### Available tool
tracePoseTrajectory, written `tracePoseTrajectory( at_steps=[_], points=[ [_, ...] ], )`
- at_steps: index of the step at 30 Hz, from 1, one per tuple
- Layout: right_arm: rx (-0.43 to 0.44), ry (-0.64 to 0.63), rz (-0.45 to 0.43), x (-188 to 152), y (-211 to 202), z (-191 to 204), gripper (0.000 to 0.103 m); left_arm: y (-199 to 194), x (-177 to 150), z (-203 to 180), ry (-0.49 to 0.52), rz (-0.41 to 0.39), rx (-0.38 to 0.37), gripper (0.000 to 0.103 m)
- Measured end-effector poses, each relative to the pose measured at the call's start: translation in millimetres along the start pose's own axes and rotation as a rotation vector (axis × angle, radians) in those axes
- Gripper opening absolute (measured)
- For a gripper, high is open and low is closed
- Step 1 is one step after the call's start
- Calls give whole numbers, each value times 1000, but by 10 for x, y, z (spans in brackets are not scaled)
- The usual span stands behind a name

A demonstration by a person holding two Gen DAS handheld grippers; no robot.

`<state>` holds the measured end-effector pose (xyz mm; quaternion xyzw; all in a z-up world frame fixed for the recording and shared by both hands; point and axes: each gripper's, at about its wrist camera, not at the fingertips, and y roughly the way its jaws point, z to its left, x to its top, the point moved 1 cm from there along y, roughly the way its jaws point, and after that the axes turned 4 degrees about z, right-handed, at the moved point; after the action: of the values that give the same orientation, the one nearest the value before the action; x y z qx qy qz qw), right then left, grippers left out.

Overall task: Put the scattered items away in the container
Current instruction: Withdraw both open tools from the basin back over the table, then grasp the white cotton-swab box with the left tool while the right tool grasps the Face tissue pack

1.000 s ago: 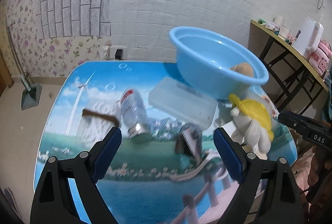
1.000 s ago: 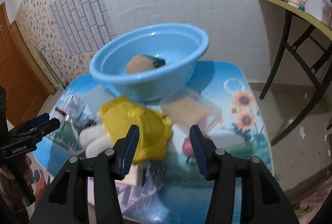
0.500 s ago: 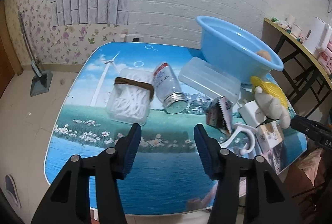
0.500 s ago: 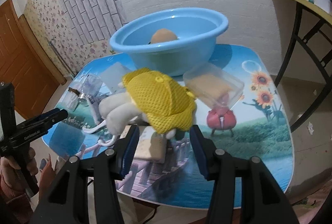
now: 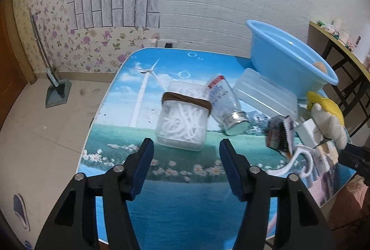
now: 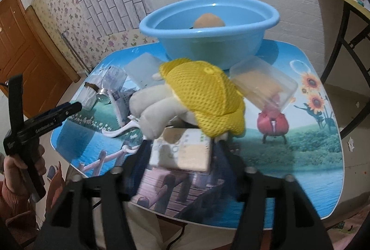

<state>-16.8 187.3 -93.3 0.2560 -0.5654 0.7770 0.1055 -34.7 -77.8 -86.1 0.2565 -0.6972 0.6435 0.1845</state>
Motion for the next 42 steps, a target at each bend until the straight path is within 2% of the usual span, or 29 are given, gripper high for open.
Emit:
tracePoseTrajectory(
  at_steps=[4,9,18,20,21,22,27,30,42],
  points=[
    [-31,-10,18,-9,52,45,66,76,48,71,-5,4,11,68],
    [-84,-18,39,-15,121,64,69,194,115,67,21,14,6,69],
    [-104,-8,71,-36,207,108,70,310,182,65,44,23,7,69],
    [-110,-4,73,-32,211,103,70,318,180,69,48,27,0,66],
    [-110,-4,77,-32,217,101,70,312,173,69,49,27,-6,57],
    [-110,-3,81,-31,221,99,70,309,167,63,50,26,-13,53],
    [-114,-19,79,-63,222,107,69,260,109,55,50,27,-14,53],
    [-101,-31,75,-87,190,105,61,198,67,48,47,25,-15,53],
    [-105,4,38,-243,-23,-199,60,-12,-215,-120,49,48,-19,53]
  ],
)
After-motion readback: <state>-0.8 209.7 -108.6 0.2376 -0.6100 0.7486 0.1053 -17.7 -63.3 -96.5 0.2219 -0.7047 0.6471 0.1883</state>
